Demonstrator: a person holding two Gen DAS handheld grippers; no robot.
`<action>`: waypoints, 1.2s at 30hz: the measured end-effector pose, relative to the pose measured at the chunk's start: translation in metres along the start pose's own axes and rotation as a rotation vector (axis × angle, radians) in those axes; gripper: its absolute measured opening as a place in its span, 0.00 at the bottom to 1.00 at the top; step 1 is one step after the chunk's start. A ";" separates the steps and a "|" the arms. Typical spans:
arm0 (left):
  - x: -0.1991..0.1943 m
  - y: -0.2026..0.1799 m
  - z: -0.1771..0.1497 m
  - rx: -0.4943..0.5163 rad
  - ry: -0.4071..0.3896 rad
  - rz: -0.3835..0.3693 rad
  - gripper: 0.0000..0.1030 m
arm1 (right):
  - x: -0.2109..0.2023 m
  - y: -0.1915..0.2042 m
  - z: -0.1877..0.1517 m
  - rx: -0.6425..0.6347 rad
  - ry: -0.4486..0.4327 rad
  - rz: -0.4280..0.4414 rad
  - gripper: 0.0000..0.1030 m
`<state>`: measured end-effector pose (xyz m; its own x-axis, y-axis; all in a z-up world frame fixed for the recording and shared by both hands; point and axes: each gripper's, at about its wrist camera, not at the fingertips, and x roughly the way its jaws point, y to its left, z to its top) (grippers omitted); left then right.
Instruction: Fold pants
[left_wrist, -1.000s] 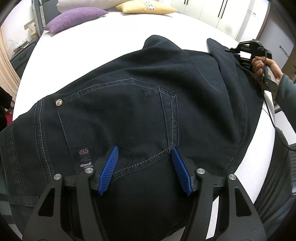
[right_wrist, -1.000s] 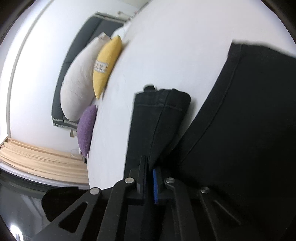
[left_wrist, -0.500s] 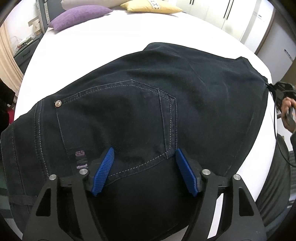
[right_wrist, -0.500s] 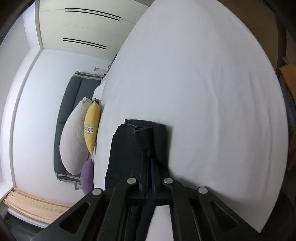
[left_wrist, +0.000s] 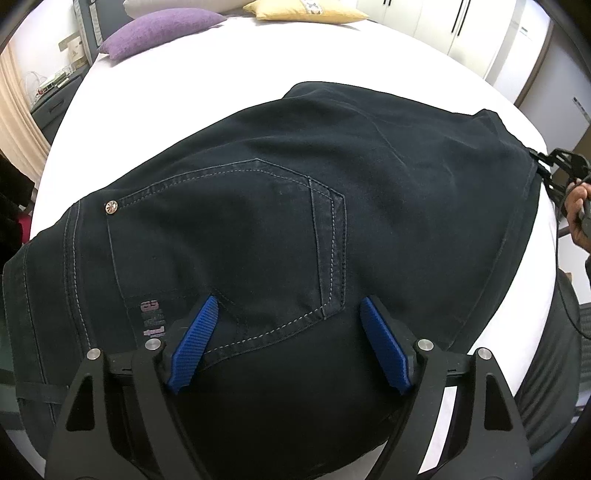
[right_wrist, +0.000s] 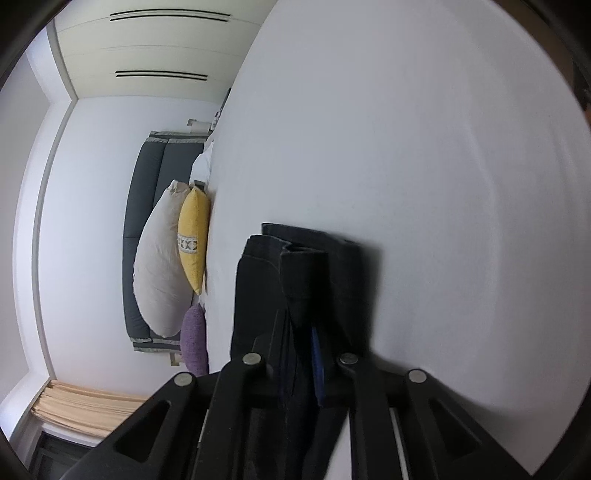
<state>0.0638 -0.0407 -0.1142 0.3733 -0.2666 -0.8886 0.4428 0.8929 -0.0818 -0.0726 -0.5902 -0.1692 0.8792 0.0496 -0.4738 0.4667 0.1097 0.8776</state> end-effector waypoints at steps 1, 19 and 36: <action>0.000 -0.001 0.000 0.000 0.001 0.001 0.78 | 0.005 0.005 0.002 -0.021 0.010 -0.002 0.10; 0.004 0.001 0.002 -0.004 -0.020 -0.011 0.88 | -0.032 -0.021 0.001 -0.020 -0.105 -0.061 0.03; 0.006 -0.001 -0.006 0.000 -0.043 -0.006 0.95 | -0.069 0.063 0.012 -0.305 -0.198 -0.329 0.62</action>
<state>0.0606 -0.0410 -0.1223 0.4056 -0.2875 -0.8677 0.4454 0.8911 -0.0870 -0.1027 -0.5983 -0.0806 0.7051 -0.2229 -0.6732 0.6994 0.3755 0.6082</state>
